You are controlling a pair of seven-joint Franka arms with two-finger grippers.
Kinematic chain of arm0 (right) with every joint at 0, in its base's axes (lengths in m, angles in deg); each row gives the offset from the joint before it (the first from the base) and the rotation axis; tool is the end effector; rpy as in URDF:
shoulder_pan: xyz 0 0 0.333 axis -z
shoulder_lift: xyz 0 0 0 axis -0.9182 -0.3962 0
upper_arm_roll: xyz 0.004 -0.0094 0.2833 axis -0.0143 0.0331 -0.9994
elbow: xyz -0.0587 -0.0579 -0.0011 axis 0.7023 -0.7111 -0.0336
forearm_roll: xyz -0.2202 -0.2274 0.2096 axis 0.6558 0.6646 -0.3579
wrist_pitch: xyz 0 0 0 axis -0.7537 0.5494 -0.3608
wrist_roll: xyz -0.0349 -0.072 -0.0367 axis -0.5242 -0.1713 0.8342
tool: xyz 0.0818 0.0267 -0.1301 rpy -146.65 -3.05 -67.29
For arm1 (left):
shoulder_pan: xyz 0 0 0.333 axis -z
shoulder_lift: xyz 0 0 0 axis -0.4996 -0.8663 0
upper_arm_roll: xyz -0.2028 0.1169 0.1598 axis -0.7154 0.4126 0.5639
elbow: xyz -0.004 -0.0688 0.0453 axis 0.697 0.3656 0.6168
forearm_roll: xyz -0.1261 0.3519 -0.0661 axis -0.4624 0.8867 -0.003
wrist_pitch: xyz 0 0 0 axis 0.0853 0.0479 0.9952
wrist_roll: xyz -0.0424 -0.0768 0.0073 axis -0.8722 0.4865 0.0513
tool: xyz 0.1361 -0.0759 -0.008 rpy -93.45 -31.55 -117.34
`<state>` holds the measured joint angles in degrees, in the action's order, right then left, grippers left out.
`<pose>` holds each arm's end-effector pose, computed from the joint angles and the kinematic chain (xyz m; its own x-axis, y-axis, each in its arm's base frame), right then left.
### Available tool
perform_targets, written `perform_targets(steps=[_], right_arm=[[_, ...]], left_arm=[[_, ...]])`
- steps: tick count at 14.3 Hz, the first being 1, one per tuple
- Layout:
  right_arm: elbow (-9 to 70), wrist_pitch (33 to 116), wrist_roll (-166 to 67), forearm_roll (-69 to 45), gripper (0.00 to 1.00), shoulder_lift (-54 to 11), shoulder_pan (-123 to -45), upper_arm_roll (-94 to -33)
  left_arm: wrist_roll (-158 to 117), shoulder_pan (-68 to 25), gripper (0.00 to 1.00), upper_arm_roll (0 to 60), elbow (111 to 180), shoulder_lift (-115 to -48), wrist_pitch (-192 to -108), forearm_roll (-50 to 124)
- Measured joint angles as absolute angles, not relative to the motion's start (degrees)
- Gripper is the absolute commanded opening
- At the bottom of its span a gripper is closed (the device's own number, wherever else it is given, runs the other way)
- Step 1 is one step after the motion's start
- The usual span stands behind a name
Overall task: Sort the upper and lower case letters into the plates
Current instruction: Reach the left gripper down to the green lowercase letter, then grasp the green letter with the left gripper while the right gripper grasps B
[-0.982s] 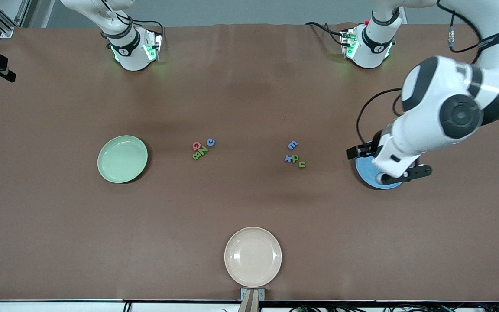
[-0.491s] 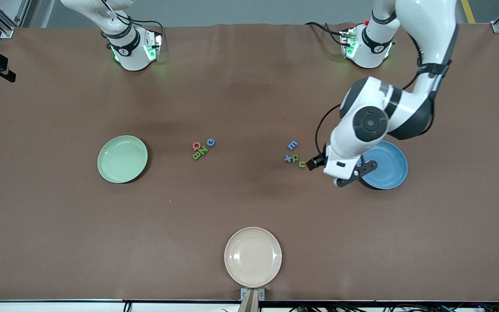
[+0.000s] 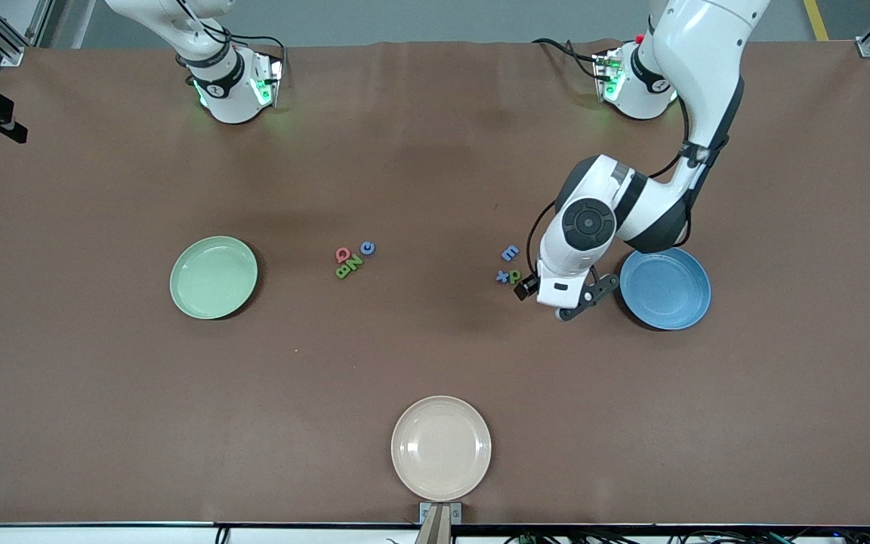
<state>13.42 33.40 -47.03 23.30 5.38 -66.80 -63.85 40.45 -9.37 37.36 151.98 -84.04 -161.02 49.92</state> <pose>0.4876 -0.0370 0.6143 0.9960 0.0586 -0.0669 0.0560 -0.9976 -0.0397 0.5135 -0.3105 0.1827 0.8209 0.5649 -0.0830 0.5594 -0.8249 -0.0818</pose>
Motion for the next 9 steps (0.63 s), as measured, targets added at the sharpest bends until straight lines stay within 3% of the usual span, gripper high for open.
perform_targets(steps=[4,9], right_arm=[[13.78,33.33,-47.04,23.30,1.00,4.70,-66.79,-63.78],[14.92,38.77,-47.03,23.32,1.00,-5.38,-66.77,-63.70]], left_arm=[[46.29,-8.72,1.00,37.35,155.14,-86.19,-168.40,51.76],[48.25,-8.40,1.00,37.39,156.32,-88.57,-174.74,52.04]])
